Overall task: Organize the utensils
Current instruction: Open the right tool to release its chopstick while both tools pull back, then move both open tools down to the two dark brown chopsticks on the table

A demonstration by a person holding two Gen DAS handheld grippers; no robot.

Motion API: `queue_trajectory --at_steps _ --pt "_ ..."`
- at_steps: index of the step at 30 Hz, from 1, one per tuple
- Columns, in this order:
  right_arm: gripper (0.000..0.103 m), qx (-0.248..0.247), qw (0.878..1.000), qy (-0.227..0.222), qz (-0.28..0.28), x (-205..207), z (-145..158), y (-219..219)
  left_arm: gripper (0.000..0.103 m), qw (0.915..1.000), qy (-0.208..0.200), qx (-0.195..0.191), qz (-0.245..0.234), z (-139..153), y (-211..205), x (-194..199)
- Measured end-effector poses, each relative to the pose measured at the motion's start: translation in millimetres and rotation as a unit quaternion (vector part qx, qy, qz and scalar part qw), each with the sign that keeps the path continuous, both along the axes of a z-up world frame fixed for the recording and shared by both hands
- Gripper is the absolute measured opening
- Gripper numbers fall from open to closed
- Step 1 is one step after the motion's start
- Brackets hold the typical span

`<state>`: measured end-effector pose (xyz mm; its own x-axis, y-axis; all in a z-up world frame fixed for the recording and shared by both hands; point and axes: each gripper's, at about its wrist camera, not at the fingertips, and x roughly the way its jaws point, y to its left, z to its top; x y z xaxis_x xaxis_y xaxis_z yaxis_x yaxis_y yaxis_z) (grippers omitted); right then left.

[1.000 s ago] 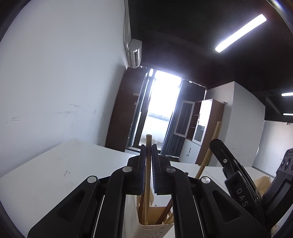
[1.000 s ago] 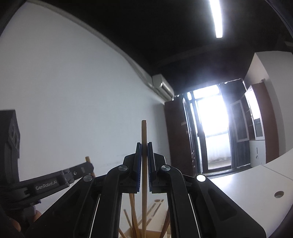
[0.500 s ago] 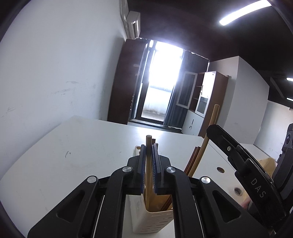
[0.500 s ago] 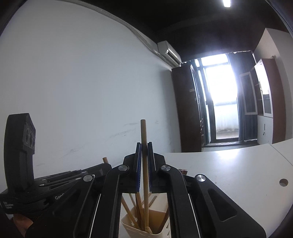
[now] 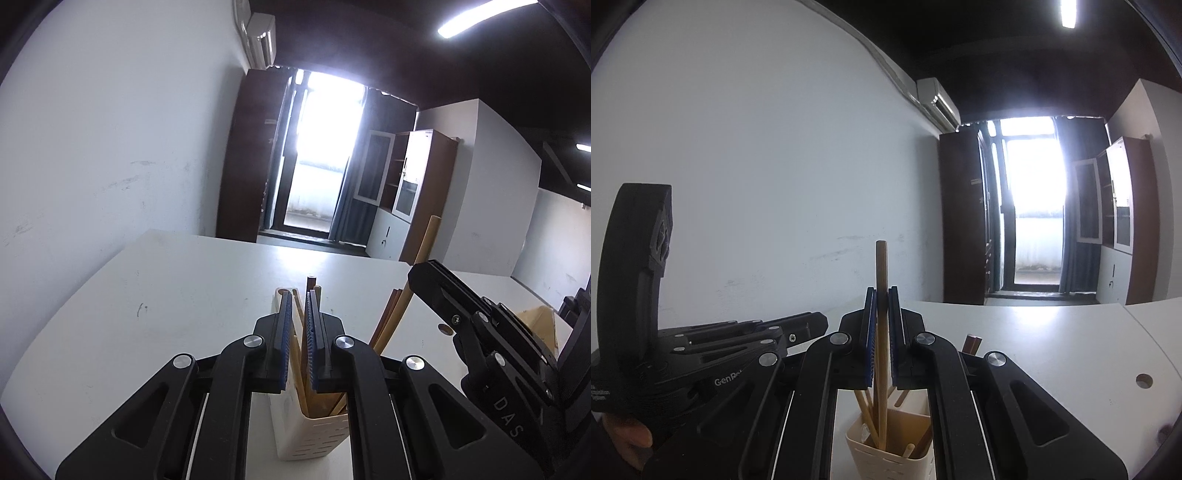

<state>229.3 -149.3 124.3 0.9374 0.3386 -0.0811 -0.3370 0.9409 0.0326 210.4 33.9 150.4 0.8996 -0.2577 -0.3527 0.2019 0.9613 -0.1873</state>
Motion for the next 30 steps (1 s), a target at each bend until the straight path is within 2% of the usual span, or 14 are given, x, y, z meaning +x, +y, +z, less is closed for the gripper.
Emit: queue_trajectory --at_steps 2,4,5,7,8,10,12,14,18,22,26,30 --pt "0.007 0.011 1.000 0.007 0.001 0 -4 1 0.017 0.9999 0.013 0.000 -0.002 -1 2 3" --pt "0.011 0.016 1.000 0.018 0.001 -1 -8 2 0.047 0.9998 0.016 0.004 -0.004 1 5 2" --pt "0.017 0.019 1.000 0.018 -0.003 -3 -9 1 0.053 0.9999 0.011 0.008 0.006 3 7 0" --pt "0.047 0.034 0.999 0.005 -0.018 -15 -9 -4 0.077 0.9997 -0.001 0.010 0.024 9 14 -4" --pt "0.067 0.047 0.999 -0.004 -0.026 -23 -9 -8 0.083 0.9995 -0.007 0.006 0.030 13 19 -7" --pt "0.067 0.073 0.997 -0.020 -0.033 -39 -9 -17 0.095 0.9991 -0.015 -0.004 0.040 19 29 -11" --pt "0.080 0.074 0.996 -0.013 -0.040 -50 -10 -20 0.097 0.9987 -0.019 -0.017 0.043 24 37 -15" --pt "0.085 0.066 0.997 0.008 -0.043 -57 -18 -21 0.097 0.9987 -0.018 -0.029 0.037 28 42 -19" --pt "0.089 0.033 0.995 0.083 -0.041 -64 -52 -21 0.097 0.9991 -0.017 -0.040 0.005 35 38 -29" --pt "0.089 0.004 0.981 0.186 -0.045 -49 -104 -20 0.097 0.9996 -0.011 -0.011 -0.022 33 18 -41" --pt "0.089 -0.012 0.960 0.277 -0.048 -32 -149 -20 0.097 0.9979 0.029 0.046 -0.034 -2 0 -49" --pt "0.089 -0.020 0.948 0.315 -0.038 -24 -172 -15 0.097 0.9906 0.083 0.103 -0.033 -75 -1 -53"
